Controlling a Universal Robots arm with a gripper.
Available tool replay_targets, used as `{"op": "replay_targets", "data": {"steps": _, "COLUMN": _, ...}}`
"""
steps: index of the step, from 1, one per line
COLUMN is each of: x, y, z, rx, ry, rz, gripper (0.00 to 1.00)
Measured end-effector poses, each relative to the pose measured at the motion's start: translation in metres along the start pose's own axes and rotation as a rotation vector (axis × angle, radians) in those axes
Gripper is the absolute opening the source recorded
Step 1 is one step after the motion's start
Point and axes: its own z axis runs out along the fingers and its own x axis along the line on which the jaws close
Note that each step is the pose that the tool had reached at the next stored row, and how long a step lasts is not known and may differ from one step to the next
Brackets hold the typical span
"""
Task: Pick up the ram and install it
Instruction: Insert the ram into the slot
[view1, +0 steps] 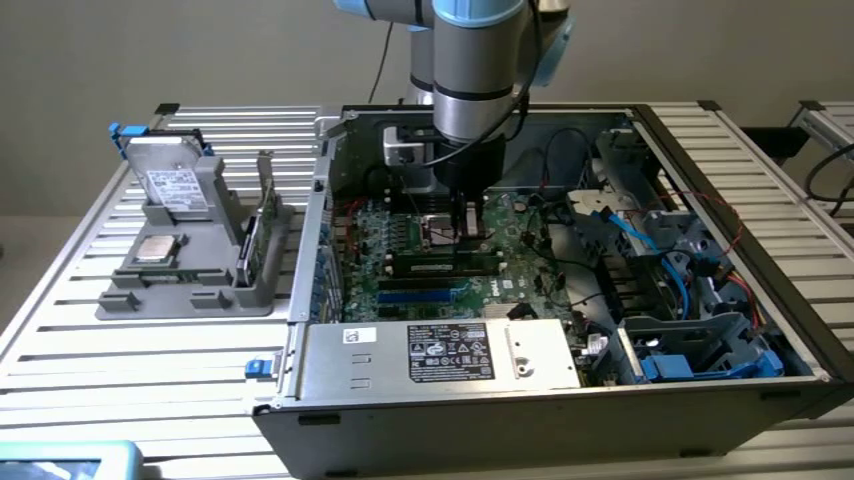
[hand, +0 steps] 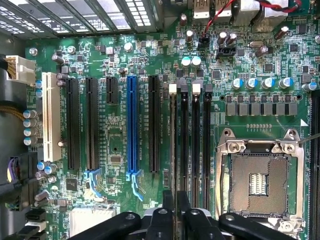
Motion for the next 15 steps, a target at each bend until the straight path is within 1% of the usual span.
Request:
{"op": "replay_targets", "data": {"steps": 1, "x": 0.0, "y": 0.0, "z": -0.0007, "rx": 0.0002, "ry": -0.0001, "rz": 0.0, "gripper": 0.2}}
{"op": "replay_targets", "data": {"steps": 4, "x": 0.001, "y": -0.0014, "z": -0.0058, "rx": 0.0003, "ry": -0.0001, "rz": 0.0, "gripper": 0.2}}
{"op": "replay_targets", "data": {"steps": 9, "x": 0.002, "y": -0.0075, "z": -0.0164, "rx": 0.0001, "ry": 0.0003, "rz": 0.0, "gripper": 0.2}}
{"op": "replay_targets", "data": {"steps": 11, "x": 0.002, "y": -0.0094, "z": -0.0181, "rx": -0.0001, "ry": 0.0004, "rz": 0.0, "gripper": 0.2}}
{"op": "replay_targets", "data": {"steps": 14, "x": 0.002, "y": -0.0114, "z": -0.0183, "rx": -0.0044, "ry": 0.0004, "rz": -0.001, "gripper": 0.2}}
{"op": "replay_targets", "data": {"steps": 15, "x": 0.002, "y": -0.0114, "z": -0.0184, "rx": -0.0045, "ry": 0.0005, "rz": -0.001, "gripper": 0.2}}
